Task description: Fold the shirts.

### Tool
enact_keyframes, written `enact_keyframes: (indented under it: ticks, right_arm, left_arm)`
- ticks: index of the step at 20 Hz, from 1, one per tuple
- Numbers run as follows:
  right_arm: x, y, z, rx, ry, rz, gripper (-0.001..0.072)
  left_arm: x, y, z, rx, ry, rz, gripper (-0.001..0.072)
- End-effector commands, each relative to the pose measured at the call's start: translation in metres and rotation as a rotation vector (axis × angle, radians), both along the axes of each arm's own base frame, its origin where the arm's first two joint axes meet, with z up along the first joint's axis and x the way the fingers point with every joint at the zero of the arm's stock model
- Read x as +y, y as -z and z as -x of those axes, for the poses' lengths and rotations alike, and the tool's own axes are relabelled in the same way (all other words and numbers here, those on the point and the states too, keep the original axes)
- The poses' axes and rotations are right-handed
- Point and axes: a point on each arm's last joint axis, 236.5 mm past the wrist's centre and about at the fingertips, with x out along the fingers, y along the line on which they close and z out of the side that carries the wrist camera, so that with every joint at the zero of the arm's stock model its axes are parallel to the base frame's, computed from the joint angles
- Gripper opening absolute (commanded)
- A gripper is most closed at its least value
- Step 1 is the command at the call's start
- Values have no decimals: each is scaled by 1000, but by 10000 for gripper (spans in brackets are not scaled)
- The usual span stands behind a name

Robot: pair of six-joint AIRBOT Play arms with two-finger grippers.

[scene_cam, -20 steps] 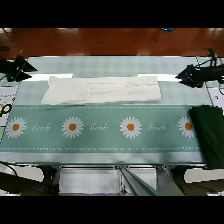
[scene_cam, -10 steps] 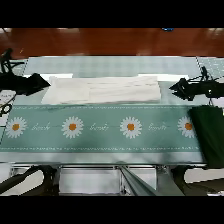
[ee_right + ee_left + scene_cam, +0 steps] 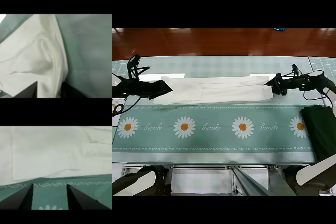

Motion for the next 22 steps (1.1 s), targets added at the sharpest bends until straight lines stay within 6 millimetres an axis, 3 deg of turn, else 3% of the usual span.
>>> enact_keyframes:
  ticks: [1, 2, 3, 4, 7, 10, 13, 16, 18, 20, 22]
  right_arm:
    - [22, -6, -14, -28, -51, -8, 118]
    - [22, -15, -18, -55, -66, -7, 30]
    - [22, -26, -20, -75, -75, -3, 29]
    - [17, -38, -21, -100, -77, 15, 29]
    - [-6, -77, 3, -138, -167, 191, 29]
    - [-13, -139, 44, -211, -250, 308, 29]
    - [-13, -188, 92, -293, -254, 385, 29]
    - [-7, -222, 145, -367, -217, 429, 29]
    - [-4, -240, 175, -402, -180, 446, 29]
    - [0, -259, 198, -449, -137, 453, 29]
    - [3, -277, 214, -498, -97, 455, 29]
  left_arm:
    - [-4, 2, -2, 0, -4, 18, 506]
    - [-5, 2, -2, 2, -4, 24, 438]
    - [-6, 2, -1, 5, 0, 25, 146]
    - [-8, 2, -1, 7, 6, 26, 16]
    - [-26, 3, 4, 16, 56, 31, 13]
    - [-78, 1, 15, 14, 180, 43, 13]
    - [-143, -5, 18, -65, 305, 43, 13]
    - [-232, -12, 39, -81, 521, 90, 12]
    - [-283, -13, 37, -81, 599, 107, 12]
    - [-330, -2, 35, -23, 645, 132, 12]
    - [-370, 19, 58, 99, 742, 147, 12]
